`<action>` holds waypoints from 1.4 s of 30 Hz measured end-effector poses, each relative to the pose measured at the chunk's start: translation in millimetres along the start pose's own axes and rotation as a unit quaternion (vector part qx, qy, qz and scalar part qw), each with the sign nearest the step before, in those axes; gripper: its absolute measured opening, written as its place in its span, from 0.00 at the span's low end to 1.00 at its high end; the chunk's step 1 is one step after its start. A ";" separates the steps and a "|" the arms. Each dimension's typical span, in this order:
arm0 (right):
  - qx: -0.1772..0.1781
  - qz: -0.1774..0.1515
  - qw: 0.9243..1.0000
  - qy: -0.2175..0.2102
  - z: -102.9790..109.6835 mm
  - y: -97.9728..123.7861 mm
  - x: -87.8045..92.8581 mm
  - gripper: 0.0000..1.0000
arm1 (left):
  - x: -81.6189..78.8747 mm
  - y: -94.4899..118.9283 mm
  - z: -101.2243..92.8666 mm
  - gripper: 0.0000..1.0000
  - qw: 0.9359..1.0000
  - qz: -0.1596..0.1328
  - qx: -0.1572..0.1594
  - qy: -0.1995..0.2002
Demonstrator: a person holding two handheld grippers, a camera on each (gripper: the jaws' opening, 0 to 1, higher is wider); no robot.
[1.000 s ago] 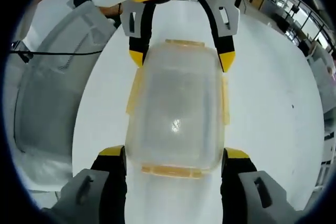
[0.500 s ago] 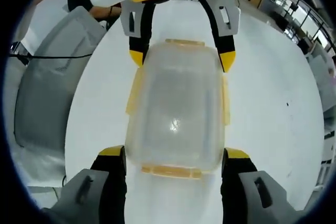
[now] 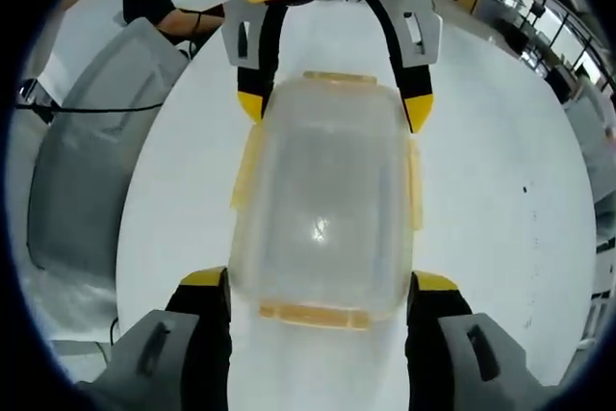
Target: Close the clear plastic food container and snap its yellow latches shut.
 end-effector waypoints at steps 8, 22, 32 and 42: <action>-0.004 -0.007 1.000 -0.006 -2.1 -0.2 0.4 0.72 | 0.3 -0.9 2.2 0.76 1.000 -0.003 0.002 -0.004; 0.008 -0.012 1.000 -0.014 -0.1 -1.7 5.3 0.77 | -0.2 9.1 5.4 0.74 1.000 -0.016 -0.019 0.012; 0.026 -0.053 0.998 -0.028 12.8 10.9 1.3 0.99 | -7.4 25.4 -4.1 0.99 0.991 -0.052 -0.033 0.120; 0.054 -0.085 0.994 -0.041 29.4 17.8 2.3 1.00 | -14.8 46.6 -2.6 0.99 0.949 -0.144 -0.092 0.266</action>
Point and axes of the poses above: the point that each gripper's makers call its tool centre point, and the gripper's own axes: y roughly backward along the fingers, z roughly to its left, x roughly out of its underside, the point moved 5 cm from there along y, roughly backward along the fingers, and after that the axes turned 13 degrees about -x, right-handed, at the moved point
